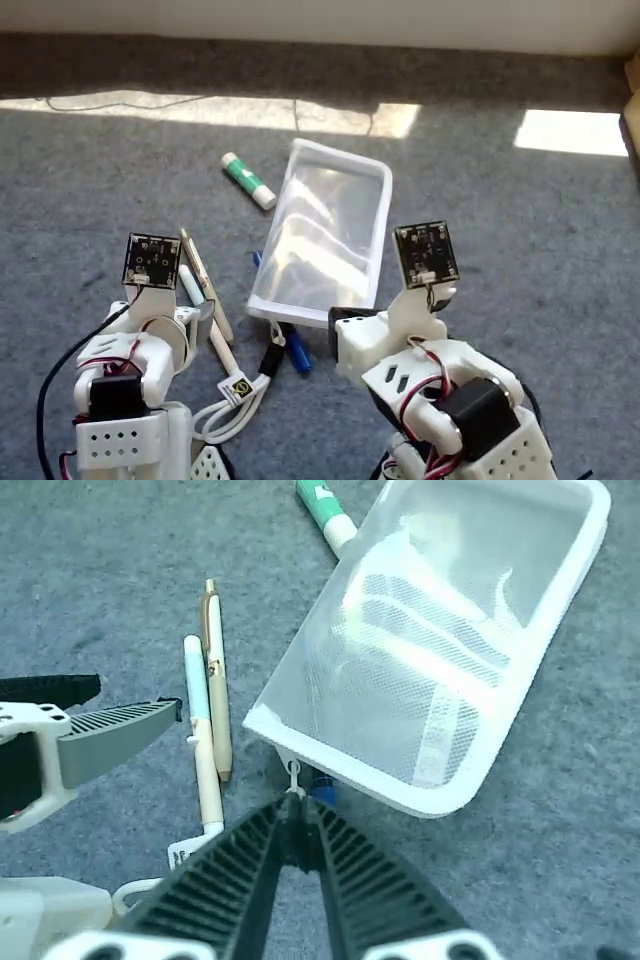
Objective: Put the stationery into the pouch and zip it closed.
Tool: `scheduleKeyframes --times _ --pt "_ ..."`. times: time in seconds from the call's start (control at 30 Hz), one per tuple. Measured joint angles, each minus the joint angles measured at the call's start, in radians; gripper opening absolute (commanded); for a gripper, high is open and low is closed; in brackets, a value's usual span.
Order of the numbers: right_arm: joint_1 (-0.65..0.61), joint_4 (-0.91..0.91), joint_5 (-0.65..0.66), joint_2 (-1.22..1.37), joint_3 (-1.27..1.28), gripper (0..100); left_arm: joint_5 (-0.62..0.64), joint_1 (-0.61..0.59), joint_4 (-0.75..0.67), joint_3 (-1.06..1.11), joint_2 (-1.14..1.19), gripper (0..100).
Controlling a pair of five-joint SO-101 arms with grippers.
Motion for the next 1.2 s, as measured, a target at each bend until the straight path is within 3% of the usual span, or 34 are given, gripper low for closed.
scheduleKeyframes --times 0.3,0.6,0.83,1.0,1.2 --pt "-0.003 -0.044 -0.063 0.279 -0.051 0.6 0.0 0.0 0.0 0.0 0.0 26" --pt "-0.032 -0.161 -0.068 0.37 -0.057 0.7 0.032 -0.029 -0.002 0.0 0.0 26" --pt "-0.137 -0.173 -0.178 0.506 -0.057 15.9 0.04 -0.074 -0.031 0.0 0.0 26" --pt "-0.184 -0.193 -0.235 0.605 -0.057 16.3 0.04 -0.074 -0.031 0.0 0.0 26" --pt "-0.207 -0.339 -0.242 0.654 -0.057 16.3 0.048 -0.106 -0.031 0.0 0.0 26"
